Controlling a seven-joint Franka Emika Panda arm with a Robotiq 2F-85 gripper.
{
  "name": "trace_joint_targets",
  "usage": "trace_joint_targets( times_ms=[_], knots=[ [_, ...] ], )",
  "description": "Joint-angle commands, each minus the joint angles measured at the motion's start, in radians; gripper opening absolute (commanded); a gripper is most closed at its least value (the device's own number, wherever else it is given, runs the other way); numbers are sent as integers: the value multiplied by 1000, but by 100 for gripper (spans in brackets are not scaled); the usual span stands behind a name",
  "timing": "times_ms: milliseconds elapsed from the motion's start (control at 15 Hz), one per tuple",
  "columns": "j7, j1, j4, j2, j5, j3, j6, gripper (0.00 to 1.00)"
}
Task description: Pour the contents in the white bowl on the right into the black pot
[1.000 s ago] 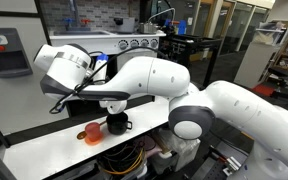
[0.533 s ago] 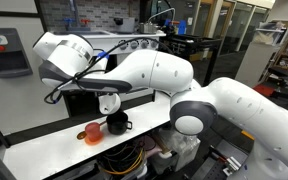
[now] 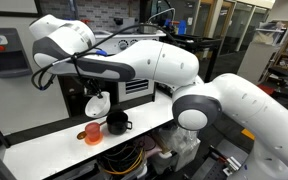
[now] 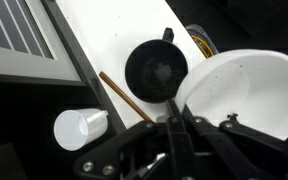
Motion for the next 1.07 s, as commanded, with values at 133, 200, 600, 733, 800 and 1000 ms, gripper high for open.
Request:
trace_joint_targets(
  times_ms=[133, 200, 600, 733, 800, 1000],
  knots=[
    [7, -21, -21, -50, 113, 53, 7, 1],
    [8, -21, -21, -54, 122, 56, 6, 1],
    [3, -23, -19, -79, 153, 68, 9, 1],
    [-1, -22, -20, -86, 158, 73, 6, 1],
    [-2, -22, -20, -89, 159, 75, 8, 1],
    [1, -22, -20, -103, 164, 81, 7, 1]
  ],
)
